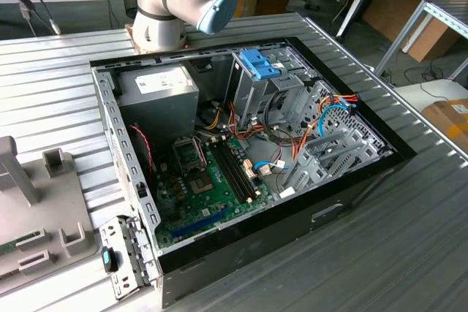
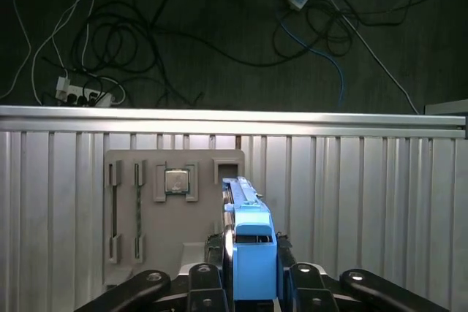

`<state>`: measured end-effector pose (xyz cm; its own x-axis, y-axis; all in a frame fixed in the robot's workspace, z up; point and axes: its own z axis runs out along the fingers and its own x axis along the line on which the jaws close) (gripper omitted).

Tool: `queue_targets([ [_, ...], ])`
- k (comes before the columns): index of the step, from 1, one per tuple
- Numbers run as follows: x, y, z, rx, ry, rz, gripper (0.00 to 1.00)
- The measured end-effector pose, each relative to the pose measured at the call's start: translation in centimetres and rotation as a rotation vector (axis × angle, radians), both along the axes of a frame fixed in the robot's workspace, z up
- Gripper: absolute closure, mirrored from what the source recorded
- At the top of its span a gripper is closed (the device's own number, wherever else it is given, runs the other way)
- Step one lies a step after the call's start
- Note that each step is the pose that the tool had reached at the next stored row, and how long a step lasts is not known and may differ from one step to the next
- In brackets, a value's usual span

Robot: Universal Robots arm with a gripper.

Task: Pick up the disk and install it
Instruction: 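Pick up the disk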

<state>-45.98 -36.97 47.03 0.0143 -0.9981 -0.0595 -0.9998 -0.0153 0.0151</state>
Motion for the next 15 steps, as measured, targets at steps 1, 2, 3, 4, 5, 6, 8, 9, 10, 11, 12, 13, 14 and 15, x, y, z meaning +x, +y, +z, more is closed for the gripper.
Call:
queue_targets([
  [1, 0.00, 0.00, 0.65, -0.0001, 0.0002, 0.000, 0.64],
  [2, 0.00, 0.00, 1.19, 0.0000, 0.0001, 0.000, 0.64],
  [3, 0.00, 0.00, 1.50, -0.0001, 0.0002, 0.000, 0.64],
  [4, 0.01, 0.00, 1.83, -0.0002, 0.0004, 0.000, 0.64],
  [5, 0.01, 0.00, 2.22, -0.0001, 0.0003, 0.000, 0.64],
  [6, 0.00, 0.00, 2.95, -0.0001, 0.0003, 0.000, 0.64],
  [8, 0.00, 0.00, 3.19, -0.0001, 0.0002, 0.000, 0.64],
  [9, 0.00, 0.00, 3.23, -0.0001, 0.0002, 0.000, 0.64],
  [10, 0.00, 0.00, 3.23, 0.0000, 0.0001, 0.000, 0.64],
  [11, 0.00, 0.00, 3.23, 0.0000, 0.0000, 0.000, 0.64],
  [12, 0.00, 0.00, 3.24, 0.0000, 0.0001, 0.000, 0.64],
  [13, 0.00, 0.00, 3.24, -0.0001, 0.0002, 0.000, 0.64],
  [14, 0.00, 0.00, 3.24, -0.0001, 0.0001, 0.000, 0.64],
  [15, 0.00, 0.00, 3.24, 0.0000, 0.0001, 0.000, 0.64],
])
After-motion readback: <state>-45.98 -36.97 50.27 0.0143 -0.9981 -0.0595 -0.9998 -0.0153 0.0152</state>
